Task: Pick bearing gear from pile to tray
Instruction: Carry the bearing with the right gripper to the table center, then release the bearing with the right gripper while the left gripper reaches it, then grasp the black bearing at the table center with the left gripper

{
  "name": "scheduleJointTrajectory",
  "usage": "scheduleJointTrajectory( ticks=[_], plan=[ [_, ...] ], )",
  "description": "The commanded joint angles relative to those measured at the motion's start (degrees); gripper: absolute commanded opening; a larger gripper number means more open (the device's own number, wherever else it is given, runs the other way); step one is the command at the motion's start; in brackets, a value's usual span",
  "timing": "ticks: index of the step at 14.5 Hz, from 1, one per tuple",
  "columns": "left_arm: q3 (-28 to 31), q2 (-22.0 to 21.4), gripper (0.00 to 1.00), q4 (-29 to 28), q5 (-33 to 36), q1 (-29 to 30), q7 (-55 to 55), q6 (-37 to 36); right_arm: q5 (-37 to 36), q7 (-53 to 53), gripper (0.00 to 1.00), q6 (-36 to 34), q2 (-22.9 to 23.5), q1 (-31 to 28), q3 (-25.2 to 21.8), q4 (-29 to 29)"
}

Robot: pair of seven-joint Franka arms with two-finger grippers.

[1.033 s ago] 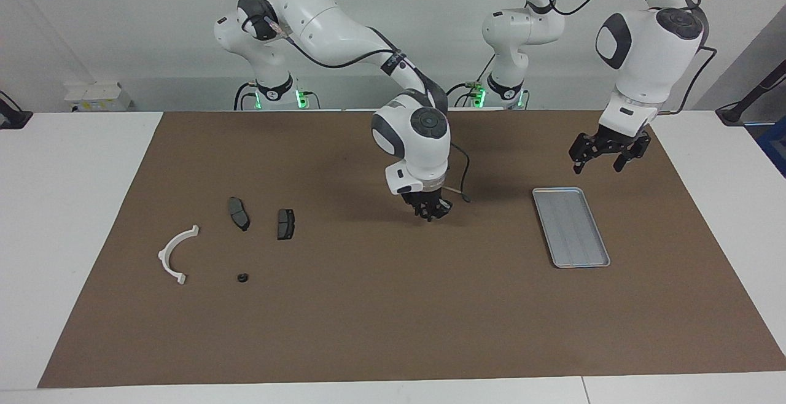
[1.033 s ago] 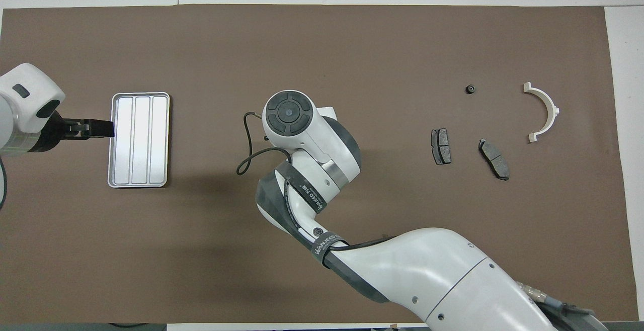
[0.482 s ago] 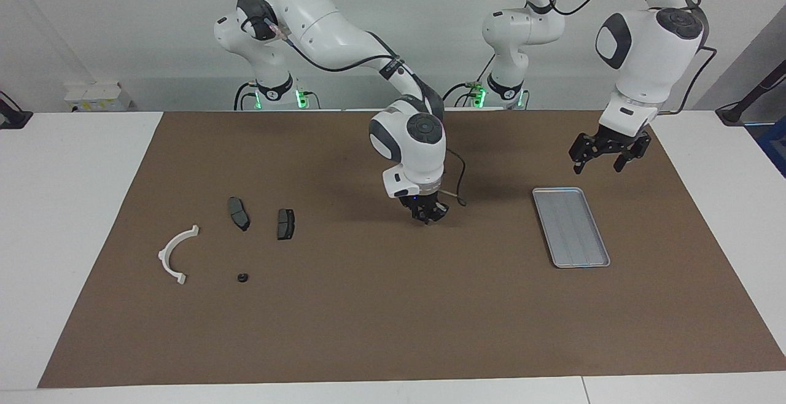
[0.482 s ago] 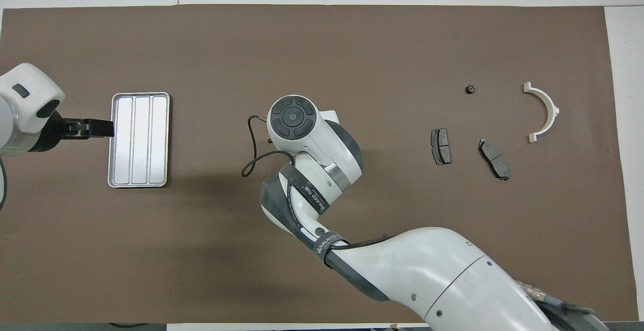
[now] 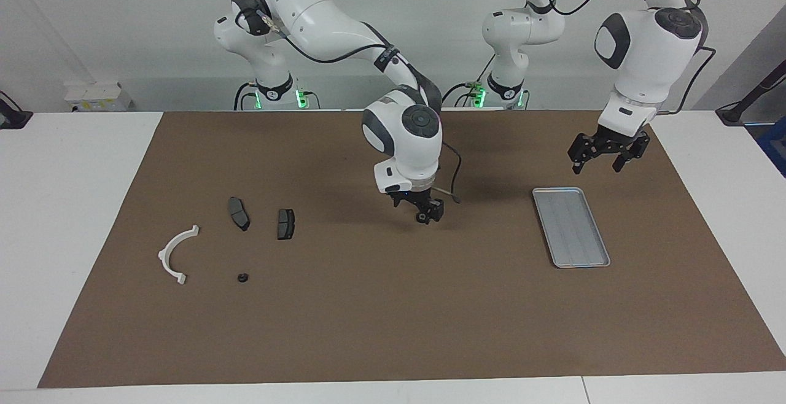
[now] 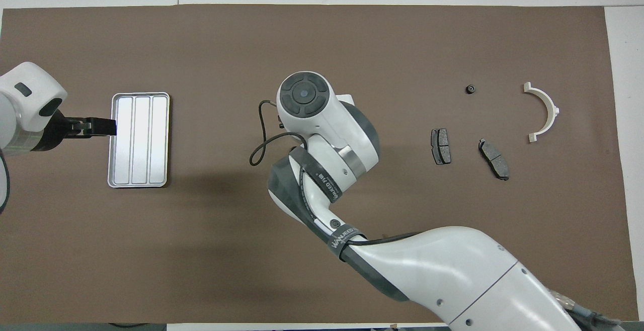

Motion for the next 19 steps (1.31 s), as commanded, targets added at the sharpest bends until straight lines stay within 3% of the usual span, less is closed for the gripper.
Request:
scheduleJointTrajectory(
  ticks=[1, 4, 8, 10, 13, 19],
  plan=[
    [0.2, 2.1, 1.0, 3.5, -0.6, -5.5, -9.8, 0.0, -0.5, -13.4, 1.0, -4.8, -4.6, -7.7, 0.8, -0.3],
    [0.3, 4.5, 1.0, 7.0, -0.6, -15.8, -22.8, -0.2, -0.7, -30.2, 1.0, -7.6, -6.7, -15.8, 0.7, -0.3],
    [0.4, 12.2, 1.0, 11.7, -0.1, -26.5, -31.8, 0.4, -0.9, -43.9, 1.0, -6.9, -6.7, -26.4, 0.6, -1.4],
    [0.3, 14.0, 1.0, 11.2, 0.1, -29.8, -33.4, 1.6, -3.3, -45.0, 1.0, -6.3, -6.5, -29.2, 0.6, -2.6],
    [0.4, 20.4, 1.0, 11.5, 1.3, -34.4, -37.6, 5.4, -6.3, -44.9, 1.0, -2.0, -3.7, -31.1, 0.5, -3.8],
    [0.4, 26.0, 1.0, 10.5, 3.1, -34.8, -37.5, 10.3, -9.9, -41.1, 1.0, 5.7, 2.7, -32.7, 0.5, -3.7]
  ],
)
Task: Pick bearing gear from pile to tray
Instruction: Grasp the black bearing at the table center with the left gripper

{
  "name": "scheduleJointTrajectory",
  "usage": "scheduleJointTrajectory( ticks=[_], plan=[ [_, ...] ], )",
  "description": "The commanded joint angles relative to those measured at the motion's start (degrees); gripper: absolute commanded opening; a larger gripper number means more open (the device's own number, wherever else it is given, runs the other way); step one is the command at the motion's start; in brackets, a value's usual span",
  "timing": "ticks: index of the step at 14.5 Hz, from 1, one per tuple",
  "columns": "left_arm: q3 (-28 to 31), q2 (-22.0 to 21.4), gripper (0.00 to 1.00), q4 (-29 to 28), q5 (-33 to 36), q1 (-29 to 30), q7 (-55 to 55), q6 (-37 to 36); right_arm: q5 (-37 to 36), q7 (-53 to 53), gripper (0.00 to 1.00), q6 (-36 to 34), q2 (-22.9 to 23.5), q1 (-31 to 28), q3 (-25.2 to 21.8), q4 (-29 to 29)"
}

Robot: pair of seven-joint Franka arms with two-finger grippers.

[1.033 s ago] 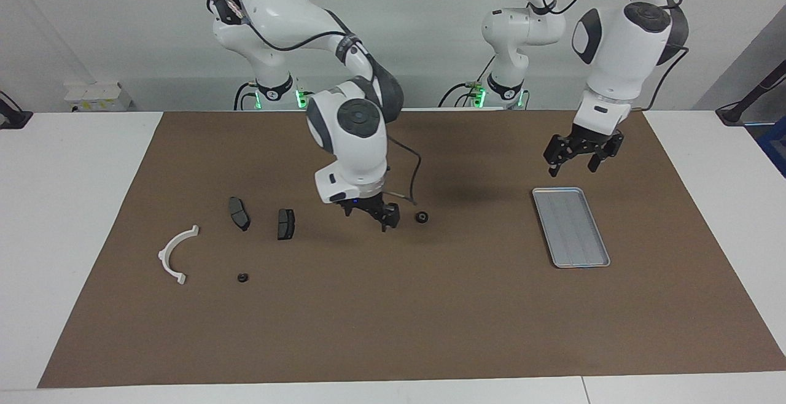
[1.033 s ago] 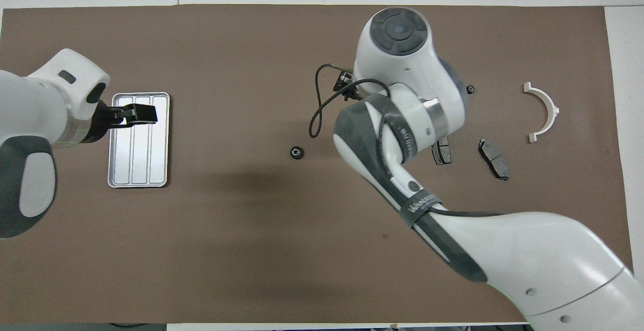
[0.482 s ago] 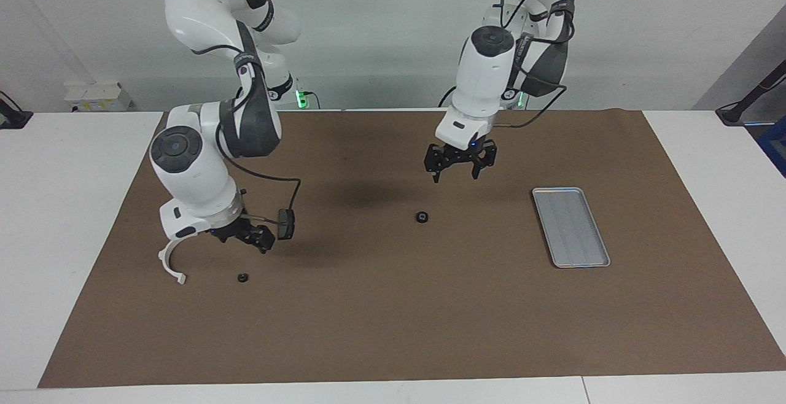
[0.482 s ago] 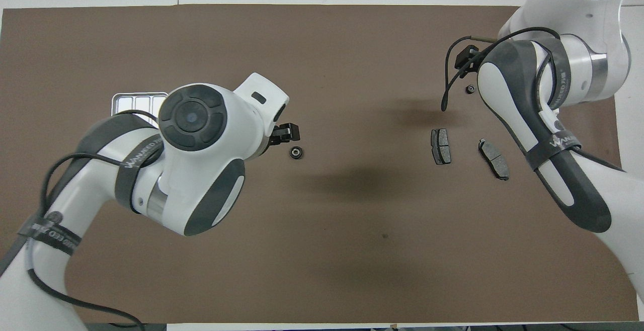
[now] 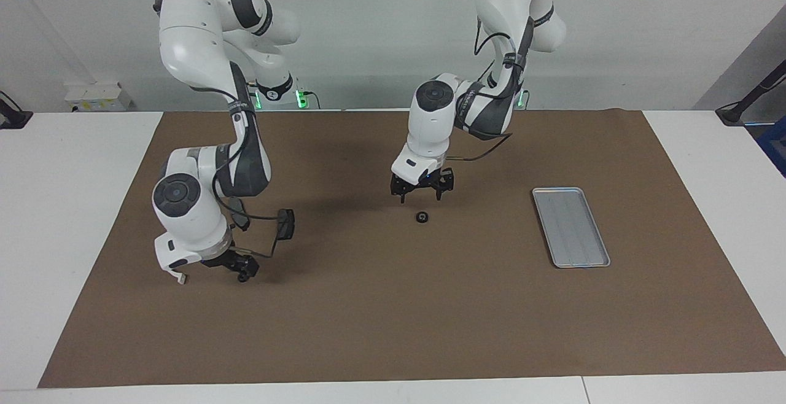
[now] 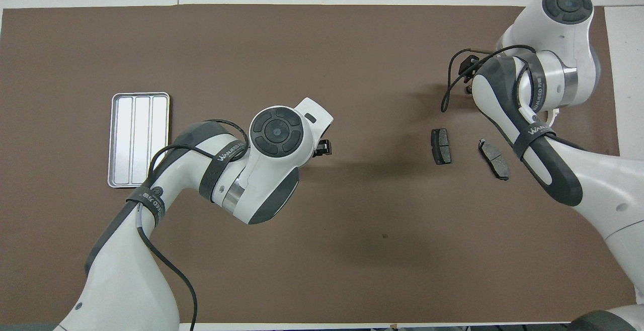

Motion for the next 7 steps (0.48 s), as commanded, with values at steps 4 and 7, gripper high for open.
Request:
scheduleJointTrajectory(
  ticks=[4, 7],
  plan=[
    [0.8, 2.7, 0.99, 0.0, 4.0, 0.5, -0.4, 3.7, -1.1, 3.8, 1.0, 2.6, 1.2, -0.3, 1.0, 0.1],
    [0.9, 2.8, 0.99, -1.7, 4.3, 0.5, -0.5, 5.1, -0.9, 3.7, 0.99, 4.2, 1.3, -0.8, 1.2, -1.2]
  ],
)
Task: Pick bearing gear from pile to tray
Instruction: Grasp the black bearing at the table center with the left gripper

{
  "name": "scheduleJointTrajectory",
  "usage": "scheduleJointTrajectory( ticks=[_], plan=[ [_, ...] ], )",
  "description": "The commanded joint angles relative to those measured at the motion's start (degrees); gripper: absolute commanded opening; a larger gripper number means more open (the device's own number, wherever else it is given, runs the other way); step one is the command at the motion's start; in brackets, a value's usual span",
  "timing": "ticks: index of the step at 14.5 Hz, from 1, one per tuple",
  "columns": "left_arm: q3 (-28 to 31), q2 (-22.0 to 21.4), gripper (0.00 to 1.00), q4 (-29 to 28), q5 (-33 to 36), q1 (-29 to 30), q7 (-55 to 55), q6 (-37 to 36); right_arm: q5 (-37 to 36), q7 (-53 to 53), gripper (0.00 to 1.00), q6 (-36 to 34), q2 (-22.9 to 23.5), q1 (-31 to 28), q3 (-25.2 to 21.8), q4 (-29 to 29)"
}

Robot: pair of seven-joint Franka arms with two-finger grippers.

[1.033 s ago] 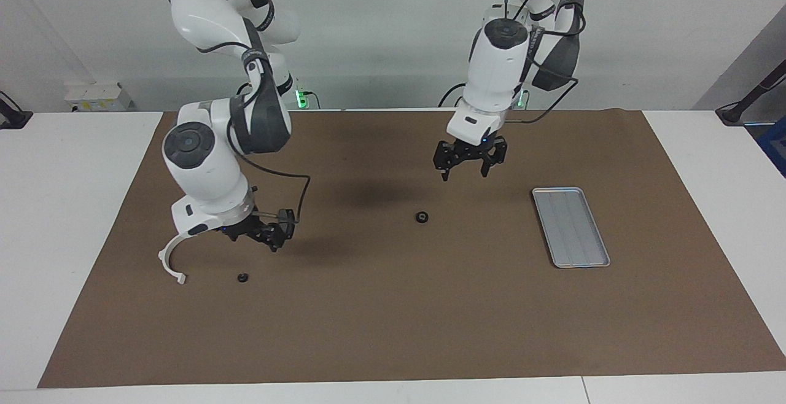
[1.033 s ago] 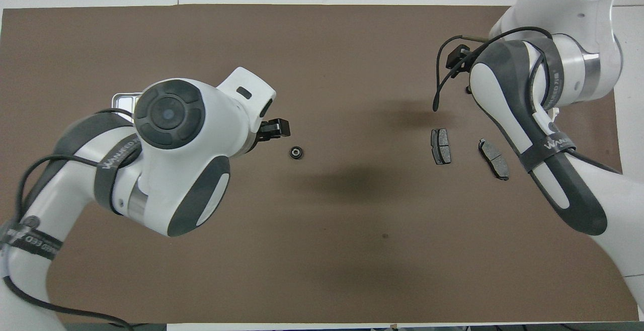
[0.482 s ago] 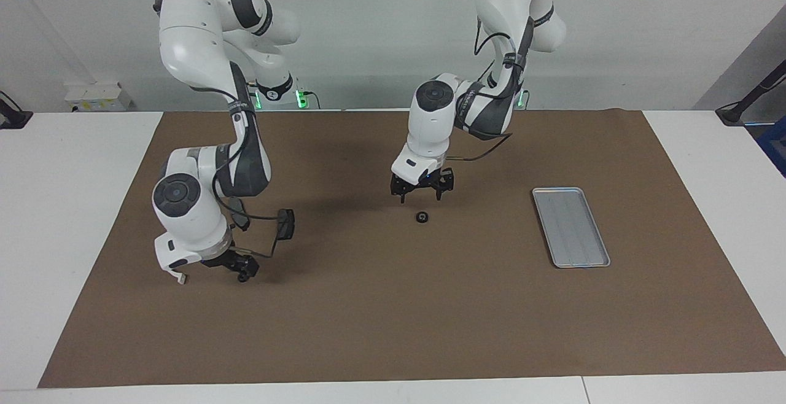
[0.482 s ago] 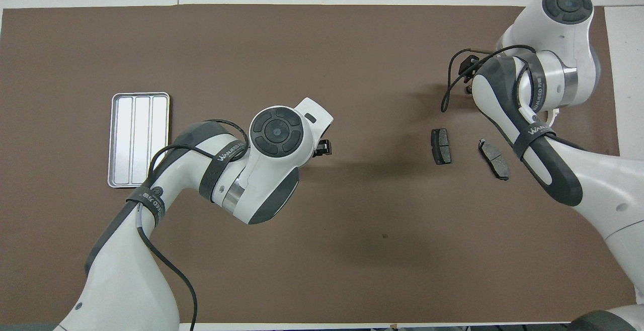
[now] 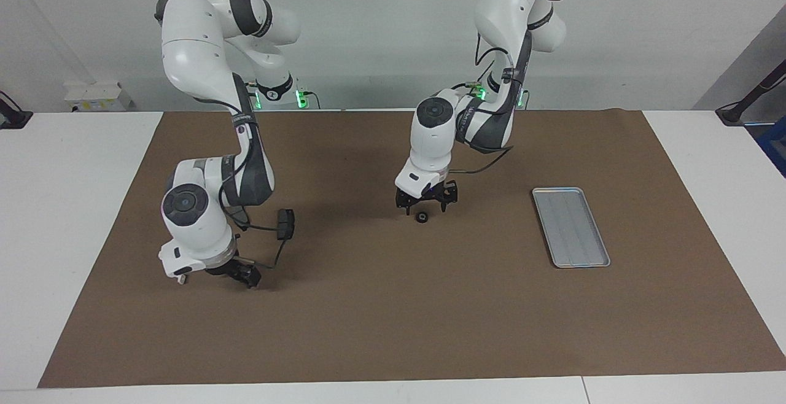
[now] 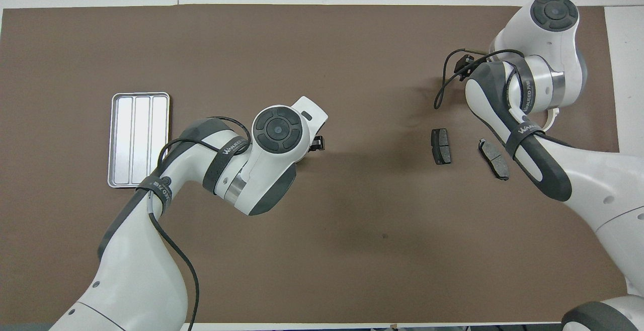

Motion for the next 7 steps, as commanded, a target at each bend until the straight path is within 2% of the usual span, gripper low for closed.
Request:
scheduleJointTrajectory(
  ticks=[1, 3, 7],
  plan=[
    [-0.1, 0.2, 0.99, -1.2, 1.4, 0.2, -0.5, 2.1, 0.4, 0.8, 0.98, 3.6, -0.1, -0.9, 0.9, -2.9],
    [0.0, 0.3, 0.99, -1.5, 1.4, 0.2, -0.5, 3.1, 2.6, 0.7, 0.97, 5.0, -0.6, -0.8, 0.9, -4.9],
    [-0.1, 0.2, 0.99, -3.2, 1.4, 0.2, -0.5, 4.8, 3.3, -0.4, 0.95, 4.5, -0.7, -0.8, 0.9, -4.8]
  ],
)
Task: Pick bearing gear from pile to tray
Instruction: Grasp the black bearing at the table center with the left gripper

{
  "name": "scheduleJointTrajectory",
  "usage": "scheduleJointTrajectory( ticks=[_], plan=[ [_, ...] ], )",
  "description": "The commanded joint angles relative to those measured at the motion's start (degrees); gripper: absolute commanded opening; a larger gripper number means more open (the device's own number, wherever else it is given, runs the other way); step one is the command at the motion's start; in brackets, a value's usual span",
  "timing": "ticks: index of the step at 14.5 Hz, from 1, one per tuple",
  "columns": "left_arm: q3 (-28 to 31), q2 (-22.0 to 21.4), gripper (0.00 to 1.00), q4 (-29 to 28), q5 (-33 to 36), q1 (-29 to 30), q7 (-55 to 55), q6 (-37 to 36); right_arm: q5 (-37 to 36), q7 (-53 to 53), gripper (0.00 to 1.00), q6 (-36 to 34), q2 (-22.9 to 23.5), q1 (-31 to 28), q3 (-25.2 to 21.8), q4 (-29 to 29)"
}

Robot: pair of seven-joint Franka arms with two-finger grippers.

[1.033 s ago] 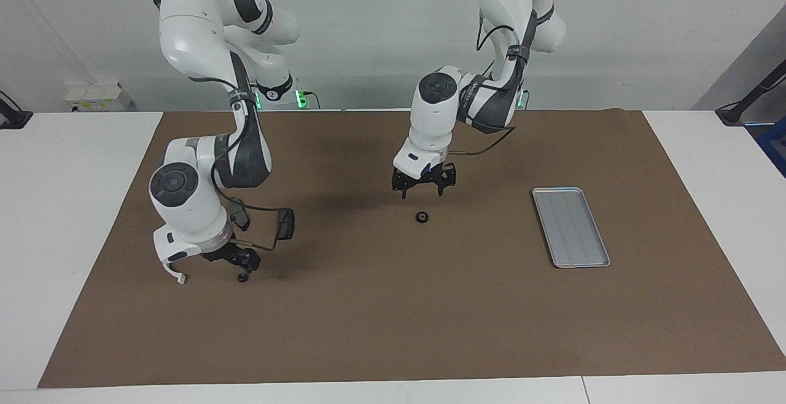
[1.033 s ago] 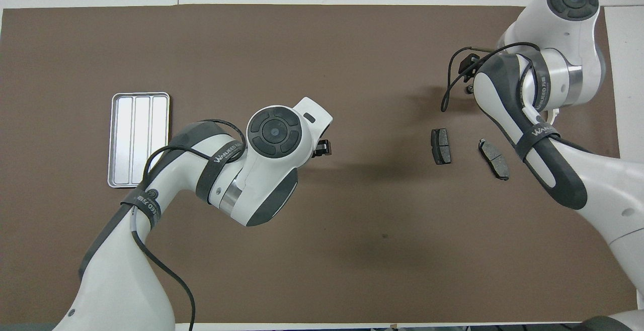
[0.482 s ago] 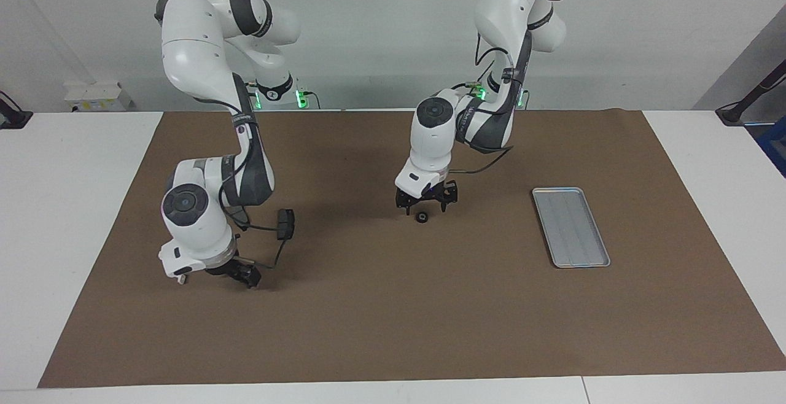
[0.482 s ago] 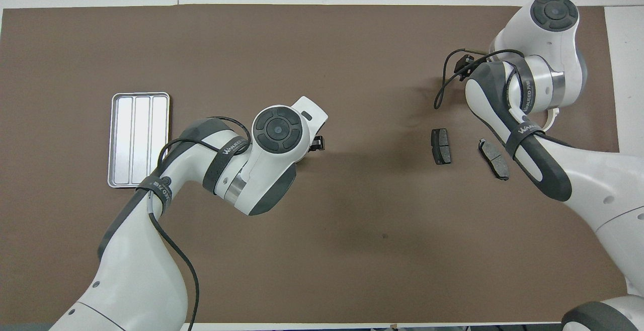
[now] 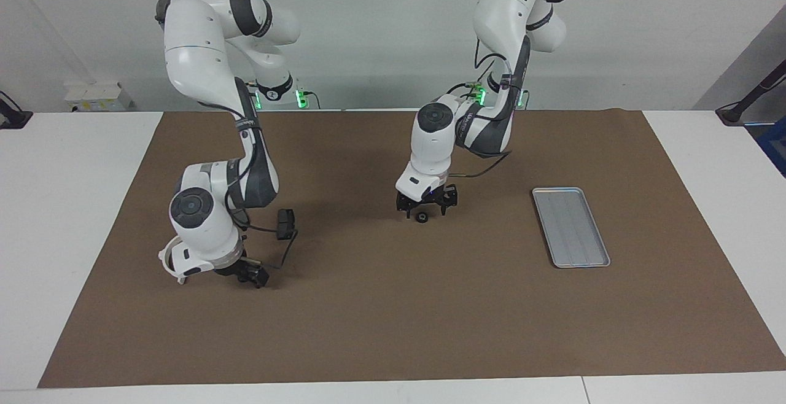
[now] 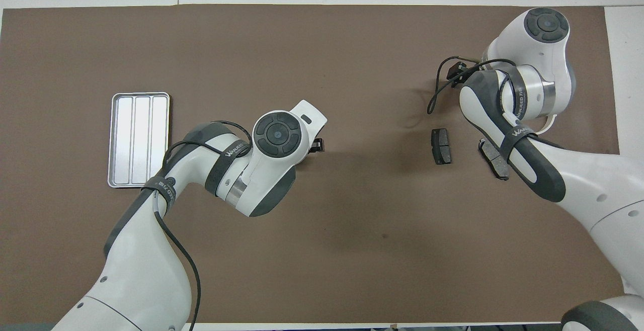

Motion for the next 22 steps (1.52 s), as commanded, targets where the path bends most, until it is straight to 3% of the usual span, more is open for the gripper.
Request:
scheduleJointTrajectory(
  ticks=[1, 7, 10, 12, 13, 15, 18, 21, 22],
  plan=[
    [-0.1, -0.4, 0.99, -1.8, 1.3, 0.2, -0.5, 1.9, 0.9, -0.7, 0.91, 0.9, -0.8, -0.8, 0.8, -1.3],
    [-0.1, -0.6, 0.96, -3.8, 1.3, 0.0, -0.8, 3.6, 1.1, -0.9, 0.6, 0.5, -0.9, -1.4, 0.8, -1.5],
    [0.0, -0.6, 0.95, -4.0, 1.3, -0.1, -0.8, 4.0, 1.1, -3.0, 0.5, 0.5, -0.9, -2.3, 0.9, -1.5],
    [0.0, -0.6, 0.73, -4.0, 1.2, -0.3, -1.1, 4.1, 1.2, -3.1, 0.44, 0.5, -1.0, -2.3, 1.0, -1.7],
    [0.0, -0.6, 0.55, -4.0, 1.3, -0.3, -1.1, 4.1, 1.3, -3.1, 0.43, 0.5, -1.0, -2.3, 1.0, -1.9],
    [0.0, -0.6, 0.01, -4.0, 1.3, -0.3, -1.0, 4.1, 2.9, -3.1, 0.42, 0.7, -1.1, -2.3, 0.9, -2.4],
    [0.1, -0.5, 0.0, -3.0, 1.2, 0.2, -1.0, 3.9, 3.2, -3.1, 0.41, 0.7, -1.2, -2.3, 0.9, -2.5],
    [0.6, -0.4, 0.0, 3.2, 1.3, 2.0, 0.2, -3.1, 3.2, -3.1, 0.13, 0.7, -1.3, -2.3, 0.9, -2.6],
    [0.6, -0.4, 0.0, 5.9, 1.3, 4.0, 2.2, -5.9, 3.2, -3.1, 0.09, 0.8, -1.3, -2.3, 0.9, -2.7]
  ],
)
